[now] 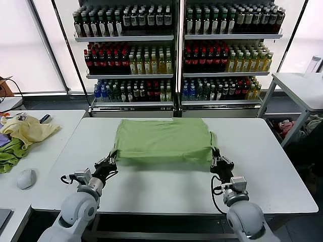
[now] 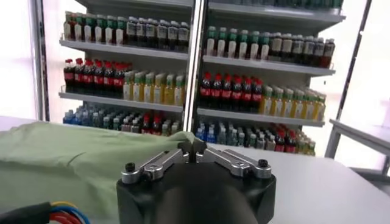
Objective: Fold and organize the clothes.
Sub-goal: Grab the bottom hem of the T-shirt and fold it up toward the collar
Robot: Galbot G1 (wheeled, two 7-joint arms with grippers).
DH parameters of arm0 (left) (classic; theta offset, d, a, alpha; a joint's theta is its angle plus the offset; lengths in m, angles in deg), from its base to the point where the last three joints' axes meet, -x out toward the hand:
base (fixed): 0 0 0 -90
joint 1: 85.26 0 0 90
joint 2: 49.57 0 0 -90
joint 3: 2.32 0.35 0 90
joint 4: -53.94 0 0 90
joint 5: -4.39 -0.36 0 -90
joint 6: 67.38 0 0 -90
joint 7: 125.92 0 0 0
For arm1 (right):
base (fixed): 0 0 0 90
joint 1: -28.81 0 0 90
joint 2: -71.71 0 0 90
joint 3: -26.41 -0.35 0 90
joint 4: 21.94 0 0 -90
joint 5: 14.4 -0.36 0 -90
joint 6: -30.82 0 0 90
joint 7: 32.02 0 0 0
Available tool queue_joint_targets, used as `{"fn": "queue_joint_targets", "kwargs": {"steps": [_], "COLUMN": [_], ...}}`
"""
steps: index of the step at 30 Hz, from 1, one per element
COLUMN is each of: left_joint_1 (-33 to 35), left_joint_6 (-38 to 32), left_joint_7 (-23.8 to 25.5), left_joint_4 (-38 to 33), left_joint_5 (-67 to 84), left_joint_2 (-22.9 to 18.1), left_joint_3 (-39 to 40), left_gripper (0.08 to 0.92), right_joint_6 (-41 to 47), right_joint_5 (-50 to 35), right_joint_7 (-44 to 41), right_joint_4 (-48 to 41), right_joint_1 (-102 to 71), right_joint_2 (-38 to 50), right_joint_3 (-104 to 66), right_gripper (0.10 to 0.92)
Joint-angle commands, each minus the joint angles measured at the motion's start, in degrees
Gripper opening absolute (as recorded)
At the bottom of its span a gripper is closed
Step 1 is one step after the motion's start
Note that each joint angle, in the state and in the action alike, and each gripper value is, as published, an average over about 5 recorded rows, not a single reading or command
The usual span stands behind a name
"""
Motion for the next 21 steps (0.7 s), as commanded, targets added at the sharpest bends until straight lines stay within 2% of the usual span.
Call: {"fn": "queue_joint_targets", "kwargs": {"steps": [1,10,16,18,21], "left_joint_1": [-7.4,-12.0,-13.2,-13.1,-12.3], "left_joint_6": [0.5,0.2,0.7,1.0,1.2], "left_joint_7": [0.4,0.7,-0.1,-0.2,-0.5], "left_joint_4": [8.1,15.1,17.3,17.4,16.6], "left_joint_5": [-4.9,-11.6,-15.5,-15.6,-15.6], "left_joint_2": [0.1,-1.5,-2.1,-2.2,-2.3], "left_joint_3": [4.7,7.9,9.0,8.9,8.7], "left_gripper": [0.106,0.106,0.108,0.123,0.179], "right_joint_6": [-0.5,0.0,2.3,3.2,3.7], "right_joint_5": [0.1,2.3,4.1,4.5,4.7], "right_joint_7": [-0.1,-0.5,-0.9,-1.3,-1.9], "right_joint_4": [-9.1,-13.8,-14.8,-14.6,-13.7], "right_joint_1": [10.9,13.8,13.7,13.4,12.5], "right_joint_2": [1.4,-0.4,-1.3,-1.4,-1.4], "right_joint_3": [4.9,7.9,8.9,9.0,8.7], "right_gripper": [0.128,0.128,0.128,0.134,0.187]}}
